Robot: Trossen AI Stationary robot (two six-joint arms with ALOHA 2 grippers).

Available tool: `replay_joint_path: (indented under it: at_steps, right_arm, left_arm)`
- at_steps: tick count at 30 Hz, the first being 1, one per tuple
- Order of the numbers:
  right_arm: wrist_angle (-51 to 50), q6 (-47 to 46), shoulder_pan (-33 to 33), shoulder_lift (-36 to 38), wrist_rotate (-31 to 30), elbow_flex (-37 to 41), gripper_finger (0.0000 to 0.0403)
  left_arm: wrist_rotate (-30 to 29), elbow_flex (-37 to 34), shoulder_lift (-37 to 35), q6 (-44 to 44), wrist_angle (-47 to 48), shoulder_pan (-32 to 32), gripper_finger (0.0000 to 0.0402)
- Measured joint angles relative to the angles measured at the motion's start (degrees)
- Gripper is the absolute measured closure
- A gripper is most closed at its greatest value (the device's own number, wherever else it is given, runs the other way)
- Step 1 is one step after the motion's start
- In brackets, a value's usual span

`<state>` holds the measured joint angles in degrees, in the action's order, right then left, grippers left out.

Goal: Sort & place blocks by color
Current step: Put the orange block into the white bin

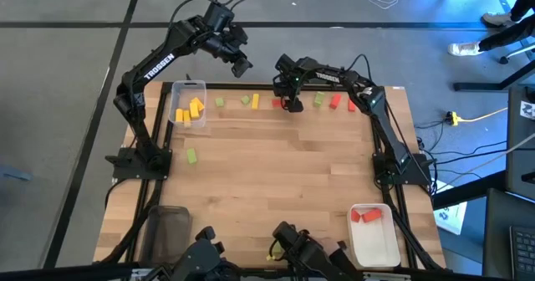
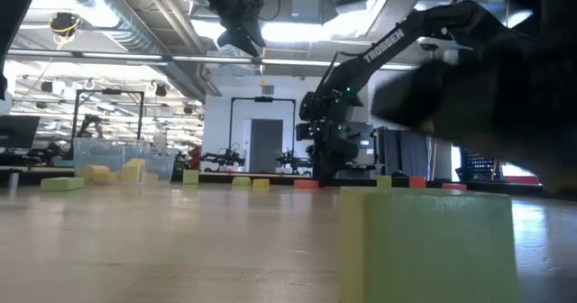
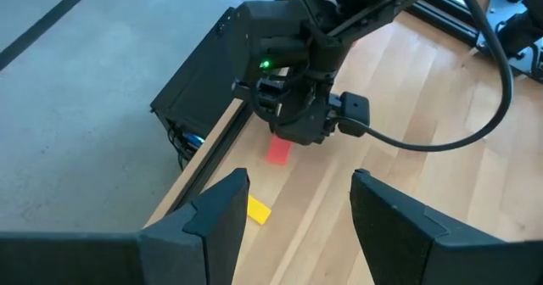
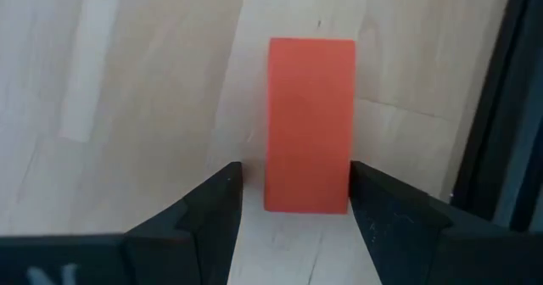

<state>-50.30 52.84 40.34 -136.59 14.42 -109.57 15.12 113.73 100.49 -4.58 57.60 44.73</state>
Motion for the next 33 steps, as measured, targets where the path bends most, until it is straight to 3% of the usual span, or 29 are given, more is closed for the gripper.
replay_joint_path:
  at_steps: [6,12,20,27,33]
  right_arm:
    - [0.02,-1.57,-0.02,-0.77,-1.53,-0.10,0.0202]
    - [-1.31,-7.55,-0.05,-0.98,-1.80,-1.18,0.0276]
    - [-12.14,-10.73,-0.16,-1.84,-0.75,-8.36,0.0275]
    - [-28.81,-14.08,-1.45,-1.62,-2.54,-18.64,0.0275]
    - [-35.03,-19.94,-3.04,-0.02,-2.41,-24.83,0.0275]
  left_arm:
    - [-1.08,0.00,0.00,0.01,0.01,0.00,0.0207]
    - [-1.12,0.00,0.00,0.02,0.02,0.00,0.0207]
    - [-1.13,0.00,0.00,0.01,0.04,0.00,0.0207]
    - [-1.15,-0.02,0.00,-1.05,0.42,0.00,0.0207]
    - [-1.22,-0.02,0.00,-4.06,0.44,0.00,0.0207]
